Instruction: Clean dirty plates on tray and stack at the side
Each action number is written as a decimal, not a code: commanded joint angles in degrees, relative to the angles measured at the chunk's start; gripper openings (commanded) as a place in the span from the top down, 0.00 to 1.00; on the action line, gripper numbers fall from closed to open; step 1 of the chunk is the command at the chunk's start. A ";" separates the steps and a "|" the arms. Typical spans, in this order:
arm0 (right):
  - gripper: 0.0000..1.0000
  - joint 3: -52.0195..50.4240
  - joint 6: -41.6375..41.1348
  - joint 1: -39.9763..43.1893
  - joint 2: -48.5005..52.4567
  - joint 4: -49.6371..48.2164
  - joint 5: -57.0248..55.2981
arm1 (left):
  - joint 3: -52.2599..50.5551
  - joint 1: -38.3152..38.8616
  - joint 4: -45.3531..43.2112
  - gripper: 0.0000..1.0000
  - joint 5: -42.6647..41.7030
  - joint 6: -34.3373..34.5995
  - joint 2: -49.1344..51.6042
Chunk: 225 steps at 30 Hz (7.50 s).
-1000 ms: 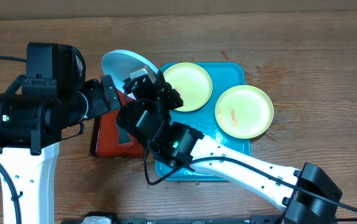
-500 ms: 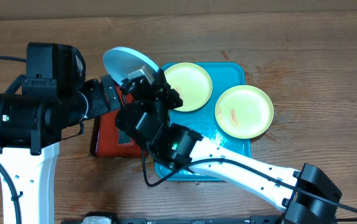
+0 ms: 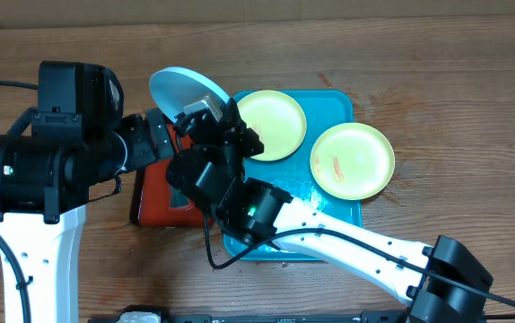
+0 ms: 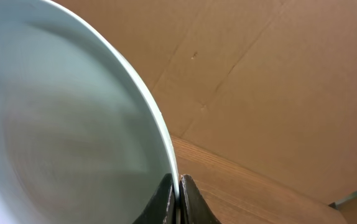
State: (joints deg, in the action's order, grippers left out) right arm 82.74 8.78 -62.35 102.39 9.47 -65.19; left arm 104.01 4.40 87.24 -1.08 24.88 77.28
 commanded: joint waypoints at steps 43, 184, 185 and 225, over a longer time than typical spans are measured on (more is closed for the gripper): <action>0.96 -9.11 -41.81 94.90 -7.69 52.37 61.46 | 0.33 0.00 -0.09 0.00 0.02 -0.92 0.31; 0.70 -27.78 -40.48 39.67 -22.32 39.93 53.24 | -43.21 0.15 -40.06 0.96 1.55 -6.69 22.93; 0.70 -27.78 -40.48 39.67 -21.07 39.76 53.35 | -43.87 0.15 -40.72 0.96 1.68 -6.71 23.76; 0.96 -40.44 -31.21 39.65 -12.57 17.75 67.87 | -17.18 10.32 -18.12 0.96 -4.94 -7.41 12.72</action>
State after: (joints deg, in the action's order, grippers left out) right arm 42.72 -21.02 -22.85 89.58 27.77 2.00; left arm 85.78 11.92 70.98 -4.97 17.76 90.59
